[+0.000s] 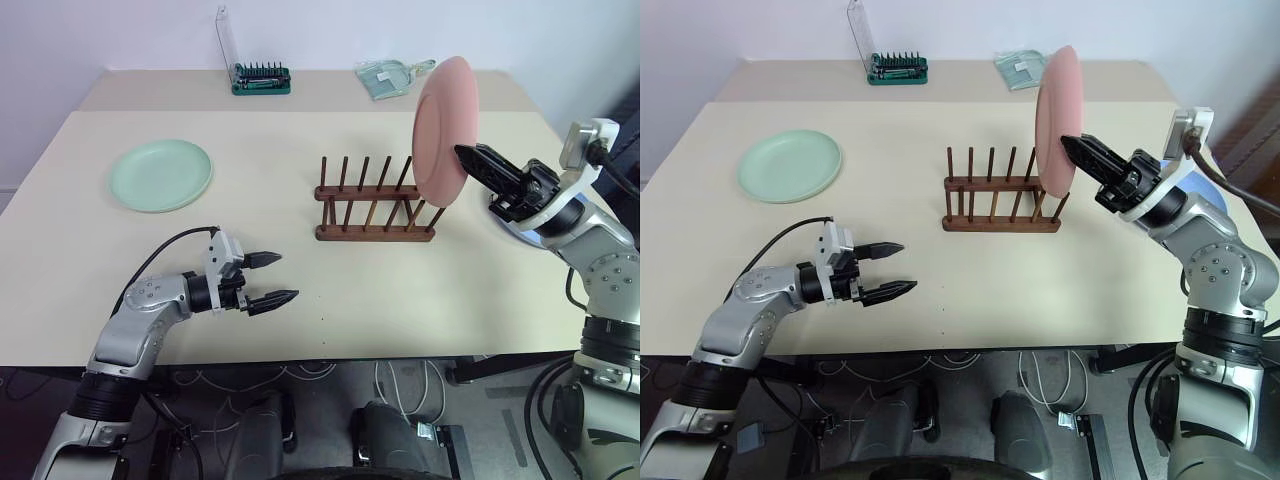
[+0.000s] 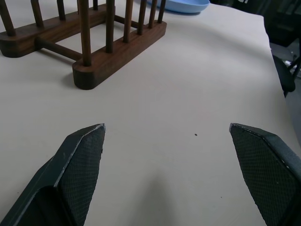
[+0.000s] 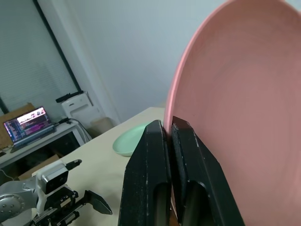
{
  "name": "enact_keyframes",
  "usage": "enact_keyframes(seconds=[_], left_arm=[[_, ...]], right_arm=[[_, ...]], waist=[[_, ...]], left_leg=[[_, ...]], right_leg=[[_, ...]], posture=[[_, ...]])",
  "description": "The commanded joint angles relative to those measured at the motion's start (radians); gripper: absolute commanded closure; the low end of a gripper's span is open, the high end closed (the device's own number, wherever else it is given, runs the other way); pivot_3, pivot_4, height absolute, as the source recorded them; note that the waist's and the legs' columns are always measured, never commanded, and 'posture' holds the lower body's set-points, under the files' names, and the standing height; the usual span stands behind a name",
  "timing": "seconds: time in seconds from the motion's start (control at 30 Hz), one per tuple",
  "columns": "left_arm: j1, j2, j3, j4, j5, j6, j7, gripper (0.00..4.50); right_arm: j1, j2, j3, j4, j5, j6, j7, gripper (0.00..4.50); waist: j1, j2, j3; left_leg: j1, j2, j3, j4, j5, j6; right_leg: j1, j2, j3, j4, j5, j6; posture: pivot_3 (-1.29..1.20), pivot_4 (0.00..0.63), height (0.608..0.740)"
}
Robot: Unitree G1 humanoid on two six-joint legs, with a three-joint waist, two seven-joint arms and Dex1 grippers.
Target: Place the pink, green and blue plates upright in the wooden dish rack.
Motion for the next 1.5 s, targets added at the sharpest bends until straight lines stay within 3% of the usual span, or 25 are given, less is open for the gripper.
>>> enact_keyframes(seconds=[0.03, 0.1, 0.2, 0.43, 0.7, 0.87, 0.97, 1.17, 1.5], left_arm=[[-0.017, 0.004, 0.018, -0.039, -0.008, 0.011, 0.008, 0.16], [-0.018, 0.004, 0.019, -0.046, -0.008, 0.020, 0.012, 0.16], [-0.018, 0.005, 0.020, -0.054, -0.007, 0.028, 0.020, 0.08], [-0.022, 0.007, 0.023, -0.074, -0.010, 0.053, 0.035, 0.08], [-0.049, -0.017, 0.095, -0.060, -0.025, 0.062, 0.122, 0.08], [-0.181, -0.104, 0.275, 0.090, -0.005, 0.075, 0.438, 0.04], [-0.228, -0.109, 0.311, 0.146, 0.027, 0.083, 0.535, 0.04], [-0.450, -0.088, 0.464, 0.450, 0.112, 0.243, 0.997, 0.04], [-0.591, -0.086, 0.522, 0.593, 0.126, 0.392, 1.180, 0.04]], right_arm=[[-0.034, -0.003, -0.016, 0.044, -0.005, -0.009, 0.004, 4.50], [-0.042, -0.001, -0.020, 0.076, -0.009, -0.012, 0.001, 4.50], [-0.044, 0.003, -0.022, 0.102, -0.015, -0.016, 0.001, 3.59], [-0.041, 0.013, -0.027, 0.093, -0.064, -0.075, -0.032, 0.08], [-0.076, -0.023, -0.035, 0.006, -0.238, -0.296, -0.163, 0.03], [-0.112, -0.090, 0.032, -0.133, -0.409, -0.389, -0.235, 0.01], [-0.120, -0.110, 0.093, -0.194, -0.452, -0.387, -0.222, 0.01], [-0.157, -0.112, 0.400, -0.340, -0.607, -0.376, -0.124, 0.01], [-0.130, -0.026, 0.485, -0.367, -0.629, -0.369, -0.097, 0.01]], waist=[[0.000, 0.000, 0.000], [0.000, 0.000, 0.000], [-0.001, 0.000, 0.000], [0.000, 0.000, 0.000], [0.000, 0.002, 0.001], [0.002, 0.003, 0.002], [-0.004, 0.003, 0.002], [-0.003, 0.002, 0.003], [0.010, -0.004, 0.005]], left_leg=[[0.000, 0.000, 0.000, 0.000, 0.000, 0.000], [0.000, 0.000, 0.000, 0.000, 0.000, 0.000], [0.000, 0.000, 0.000, 0.000, 0.000, 0.000], [0.000, 0.000, 0.000, 0.000, 0.000, 0.000], [0.000, 0.000, 0.000, 0.000, 0.000, 0.000], [0.000, 0.000, 0.000, 0.002, 0.000, 0.000], [0.000, 0.000, 0.000, 0.002, 0.000, 0.000], [0.000, 0.001, 0.000, 0.004, 0.000, 0.000], [-0.003, 0.000, 0.000, 0.007, 0.000, 0.001]], right_leg=[[0.000, 0.000, 0.000, 0.000, 0.000, 0.000], [0.000, 0.000, 0.000, 0.000, 0.000, 0.000], [0.000, 0.000, 0.000, 0.000, 0.000, 0.000], [0.000, 0.000, 0.000, 0.000, 0.000, 0.000], [0.000, 0.002, 0.000, 0.001, 0.000, 0.000], [0.000, 0.003, 0.000, 0.001, 0.000, 0.000], [0.000, 0.003, 0.000, 0.001, 0.000, 0.001], [-0.001, 0.004, 0.000, 0.003, 0.000, 0.001], [0.000, 0.003, -0.002, 0.003, -0.001, 0.003]], posture=[[0.00, 0.150, 0.732], [0.00, 0.150, 0.732], [0.00, 0.150, 0.732], [0.00, 0.150, 0.732], [0.00, 0.150, 0.732], [0.00, 0.150, 0.732], [0.00, 0.150, 0.732], [0.00, 0.150, 0.732], [0.00, 0.150, 0.732]])
